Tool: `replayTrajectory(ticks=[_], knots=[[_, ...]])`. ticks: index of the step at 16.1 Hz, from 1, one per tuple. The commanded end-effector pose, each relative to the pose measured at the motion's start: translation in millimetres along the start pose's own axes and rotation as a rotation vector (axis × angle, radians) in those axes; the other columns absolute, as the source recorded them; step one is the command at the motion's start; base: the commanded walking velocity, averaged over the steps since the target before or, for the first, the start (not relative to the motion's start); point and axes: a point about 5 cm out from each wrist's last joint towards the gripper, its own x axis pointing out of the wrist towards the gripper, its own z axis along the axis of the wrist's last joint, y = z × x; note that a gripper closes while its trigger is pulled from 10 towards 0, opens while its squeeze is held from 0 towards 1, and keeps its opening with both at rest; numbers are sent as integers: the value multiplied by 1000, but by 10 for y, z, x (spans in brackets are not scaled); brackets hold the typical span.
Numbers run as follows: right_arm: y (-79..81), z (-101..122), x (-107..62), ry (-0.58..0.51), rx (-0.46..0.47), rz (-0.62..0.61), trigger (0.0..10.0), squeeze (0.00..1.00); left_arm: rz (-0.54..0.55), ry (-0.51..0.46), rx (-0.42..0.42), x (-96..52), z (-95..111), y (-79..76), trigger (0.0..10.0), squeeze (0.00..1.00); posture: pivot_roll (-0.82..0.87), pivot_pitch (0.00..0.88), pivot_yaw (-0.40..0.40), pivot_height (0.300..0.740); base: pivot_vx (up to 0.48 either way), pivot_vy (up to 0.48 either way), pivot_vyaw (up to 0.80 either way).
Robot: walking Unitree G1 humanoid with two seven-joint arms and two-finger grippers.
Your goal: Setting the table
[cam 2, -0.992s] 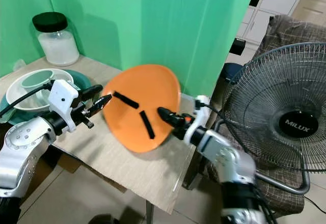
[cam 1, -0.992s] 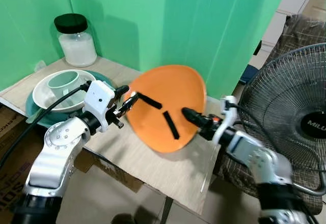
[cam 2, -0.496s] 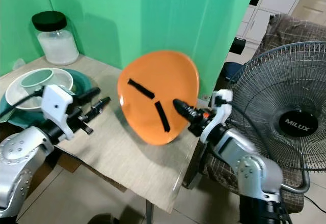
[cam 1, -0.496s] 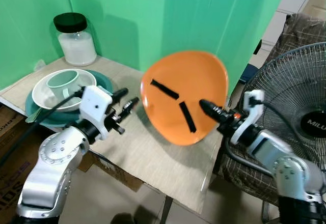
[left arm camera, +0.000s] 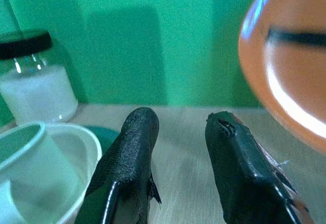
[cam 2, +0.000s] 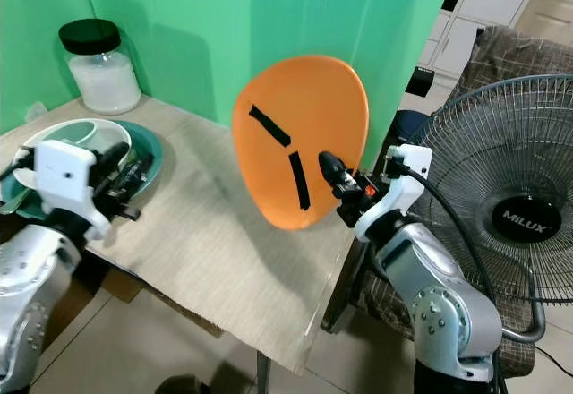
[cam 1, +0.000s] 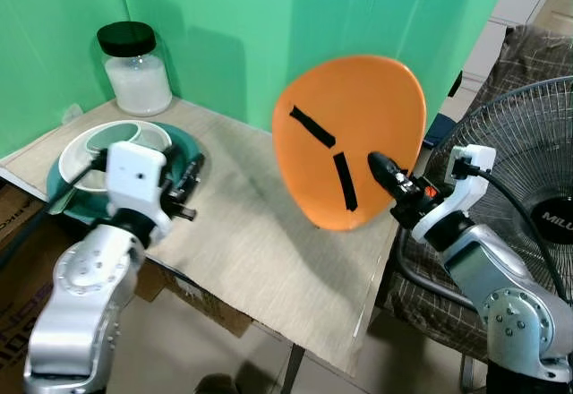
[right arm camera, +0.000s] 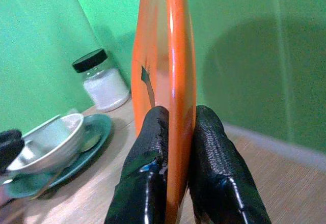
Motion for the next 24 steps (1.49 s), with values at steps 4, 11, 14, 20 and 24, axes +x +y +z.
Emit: replayTrajectory(ticks=[4,11,14,20,24], knots=[[81,96,-10,-74,-171,-45,0,0,31,12,45,6,25,-60,10000,0,185,0,-75,740,0,0,0],[179,223,32,-210,-378,-80,10000,0,55,-26,65,30,97,-91,10000,0,187,0,-72,740,0,0,0],[208,178,79,-199,-398,-89,10000,0,76,-38,71,95,123,-80,10000,0,180,0,-74,740,0,0,0],[221,76,134,-140,-392,-109,10000,0,55,-30,52,139,102,-127,10000,0,162,0,-56,740,0,0,0],[236,47,155,-128,-364,-92,10000,0,56,-29,52,144,99,-114,10000,0,168,0,-59,740,-257,0,0]])
